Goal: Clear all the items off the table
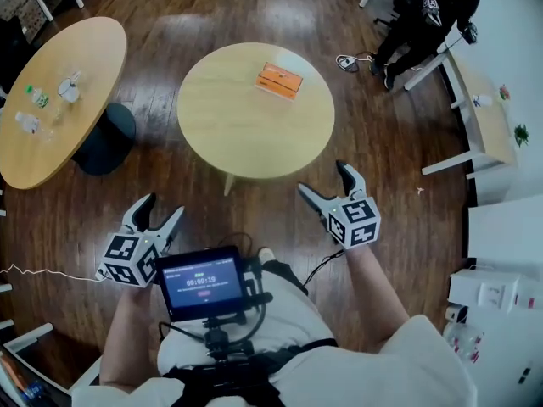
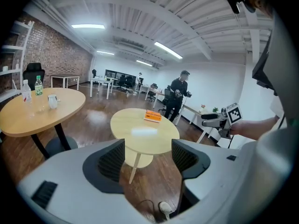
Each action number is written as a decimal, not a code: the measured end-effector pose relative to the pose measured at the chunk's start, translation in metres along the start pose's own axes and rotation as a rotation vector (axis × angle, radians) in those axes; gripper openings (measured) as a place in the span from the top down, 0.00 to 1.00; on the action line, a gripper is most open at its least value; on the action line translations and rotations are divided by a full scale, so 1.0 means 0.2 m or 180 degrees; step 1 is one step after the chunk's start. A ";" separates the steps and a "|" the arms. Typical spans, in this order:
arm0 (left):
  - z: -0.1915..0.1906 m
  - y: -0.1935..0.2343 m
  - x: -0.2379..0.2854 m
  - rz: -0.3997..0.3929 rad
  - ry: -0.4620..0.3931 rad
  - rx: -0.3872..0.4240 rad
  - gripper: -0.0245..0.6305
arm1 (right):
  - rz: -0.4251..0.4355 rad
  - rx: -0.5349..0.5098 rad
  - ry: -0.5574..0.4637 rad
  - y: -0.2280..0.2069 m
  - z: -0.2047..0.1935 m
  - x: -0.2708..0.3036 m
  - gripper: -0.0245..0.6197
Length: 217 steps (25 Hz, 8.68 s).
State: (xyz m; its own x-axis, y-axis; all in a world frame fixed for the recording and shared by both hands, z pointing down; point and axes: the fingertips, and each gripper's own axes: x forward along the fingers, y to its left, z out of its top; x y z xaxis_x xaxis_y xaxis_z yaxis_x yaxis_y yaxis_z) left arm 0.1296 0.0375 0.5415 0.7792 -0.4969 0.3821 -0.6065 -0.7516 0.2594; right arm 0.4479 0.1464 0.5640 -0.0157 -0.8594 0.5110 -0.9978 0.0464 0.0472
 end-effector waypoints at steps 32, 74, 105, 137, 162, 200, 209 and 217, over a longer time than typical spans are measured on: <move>0.20 0.18 0.44 0.0653 0.0157 -0.0383 0.48 | 0.0657 -0.0874 0.0813 -0.81 0.10 1.60 0.09; 0.14 0.71 -0.31 0.1295 -0.0362 -0.0611 0.48 | 0.1199 -0.2066 0.1124 0.31 0.74 1.60 0.36; -0.19 1.79 -1.48 0.2466 -0.0696 -0.1325 0.48 | 0.1423 -0.2394 0.1531 2.08 1.18 2.81 0.36; 0.20 2.48 -0.97 0.2255 -0.0301 -0.1173 0.48 | 0.1407 -0.2086 0.1637 2.16 1.18 3.55 0.01; 0.09 1.53 -1.01 0.1085 -0.0637 -0.0616 0.48 | 0.1198 -0.0987 0.0266 1.64 0.91 1.24 0.00; -0.04 -0.59 0.01 0.0154 -0.0049 0.0047 0.48 | 0.0589 0.0161 -0.0121 0.03 -0.09 -0.40 0.00; -0.12 -0.78 -0.01 0.0273 -0.0141 -0.0066 0.48 | 0.0756 0.0144 -0.0156 -0.03 -0.19 -0.50 0.00; -0.16 -0.84 -0.11 0.0492 -0.0170 -0.0054 0.48 | 0.0815 0.0127 -0.0198 -0.10 -0.22 -0.58 0.00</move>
State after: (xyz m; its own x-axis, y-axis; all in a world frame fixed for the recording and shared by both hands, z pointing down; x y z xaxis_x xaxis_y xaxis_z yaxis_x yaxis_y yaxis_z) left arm 0.2083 0.1884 0.5180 0.6834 -0.6288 0.3709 -0.7220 -0.6571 0.2164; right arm 0.4722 0.2686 0.5420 -0.2706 -0.8520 0.4482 -0.9625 0.2472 -0.1113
